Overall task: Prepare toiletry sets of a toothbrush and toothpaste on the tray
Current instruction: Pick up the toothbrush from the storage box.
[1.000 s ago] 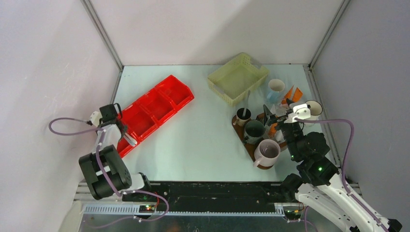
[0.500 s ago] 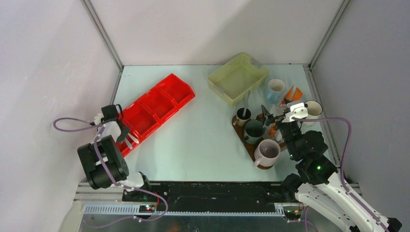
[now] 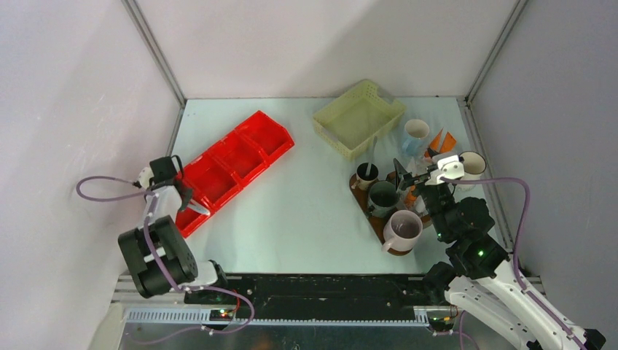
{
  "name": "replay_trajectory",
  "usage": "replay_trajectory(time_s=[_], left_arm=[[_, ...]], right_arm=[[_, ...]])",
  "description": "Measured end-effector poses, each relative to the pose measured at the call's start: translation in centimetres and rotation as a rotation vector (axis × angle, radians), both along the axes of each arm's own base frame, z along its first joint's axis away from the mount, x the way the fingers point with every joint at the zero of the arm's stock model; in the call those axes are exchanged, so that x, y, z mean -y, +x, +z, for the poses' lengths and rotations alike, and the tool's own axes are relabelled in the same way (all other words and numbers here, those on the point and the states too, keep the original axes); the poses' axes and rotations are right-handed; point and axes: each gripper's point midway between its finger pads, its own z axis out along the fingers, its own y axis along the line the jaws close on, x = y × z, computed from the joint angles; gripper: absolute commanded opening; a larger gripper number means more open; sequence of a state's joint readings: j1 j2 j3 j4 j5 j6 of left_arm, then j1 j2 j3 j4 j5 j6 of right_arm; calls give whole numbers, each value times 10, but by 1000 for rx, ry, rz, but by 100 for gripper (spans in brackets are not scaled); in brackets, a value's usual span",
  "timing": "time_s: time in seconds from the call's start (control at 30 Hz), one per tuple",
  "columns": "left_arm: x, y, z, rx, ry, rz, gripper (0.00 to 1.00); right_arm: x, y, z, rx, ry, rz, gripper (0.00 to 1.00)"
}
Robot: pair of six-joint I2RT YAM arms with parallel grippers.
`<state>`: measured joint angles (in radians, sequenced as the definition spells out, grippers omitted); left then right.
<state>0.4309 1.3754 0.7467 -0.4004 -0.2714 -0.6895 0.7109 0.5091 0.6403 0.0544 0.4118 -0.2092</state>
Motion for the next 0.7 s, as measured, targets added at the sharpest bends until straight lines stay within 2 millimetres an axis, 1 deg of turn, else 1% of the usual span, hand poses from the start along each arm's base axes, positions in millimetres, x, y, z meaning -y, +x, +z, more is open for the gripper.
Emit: replay_trajectory(time_s=[0.07,0.27,0.4,0.47,0.53,0.67,0.7], left_arm=[[0,3,12,41,13,-3,0],[4,6,60,203,73,-19,0],[14,9,97,329,123,-58,0],[24,11,116,397,151,-99,0],[38,14,135,469,184,-157,0],[77,19,178,654,253,-319,0],[82,18,188,701,277,-350,0]], right_arm=[[0,-1,1,3,1,4,85],[0,-5,5,19,11,20,85],[-2,-6,7,25,12,36,85],[-5,-8,8,29,12,53,85],[-8,-9,8,31,13,73,85],[-17,-13,6,22,5,129,85],[-21,-14,6,19,3,149,85]])
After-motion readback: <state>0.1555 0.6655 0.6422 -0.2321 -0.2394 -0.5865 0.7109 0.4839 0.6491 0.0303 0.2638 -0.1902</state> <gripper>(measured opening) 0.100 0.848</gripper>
